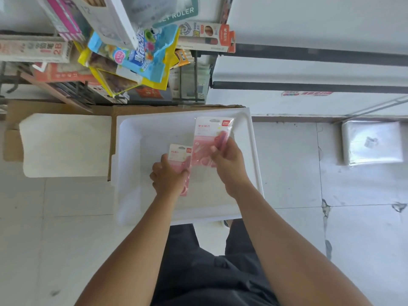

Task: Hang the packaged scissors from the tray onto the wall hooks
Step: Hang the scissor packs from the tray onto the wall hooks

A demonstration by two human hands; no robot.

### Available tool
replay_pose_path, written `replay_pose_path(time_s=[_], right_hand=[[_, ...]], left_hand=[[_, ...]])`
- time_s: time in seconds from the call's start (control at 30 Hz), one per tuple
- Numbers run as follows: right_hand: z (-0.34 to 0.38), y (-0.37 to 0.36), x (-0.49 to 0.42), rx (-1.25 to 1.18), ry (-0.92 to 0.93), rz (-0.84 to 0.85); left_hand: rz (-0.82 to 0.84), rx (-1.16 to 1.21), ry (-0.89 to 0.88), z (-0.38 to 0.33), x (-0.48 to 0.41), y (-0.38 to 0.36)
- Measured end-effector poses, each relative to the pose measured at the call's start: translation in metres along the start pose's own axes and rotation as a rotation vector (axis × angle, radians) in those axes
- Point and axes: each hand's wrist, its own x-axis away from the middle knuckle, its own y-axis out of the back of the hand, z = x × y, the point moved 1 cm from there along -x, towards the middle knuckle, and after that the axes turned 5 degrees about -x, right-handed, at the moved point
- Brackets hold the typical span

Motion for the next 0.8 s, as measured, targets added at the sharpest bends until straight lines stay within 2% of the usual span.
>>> replay_pose_path(time_s=[0.13,0.27,0.43,0.8], right_hand=[[0.010,0.004,-0.002,-0.027,0.086,0.000],[0.016,0.010,-0.004,-0.047,0.154,0.007],[0.020,0.012,-0.003,-0.062,0.188,0.050],[0.054,0.017,-0.001,-0.076,0.243,0.063]], left_hand=[[-0.056,-0.033,-0.078,-0.003,0.002,-0.014],[-0.067,0.016,-0.084,-0.007,0.001,-0.015],[-0.018,0.281,-0.170,-0.011,-0.004,-0.002],[-0.006,0.654,-0.340,-0.051,0.020,0.057]])
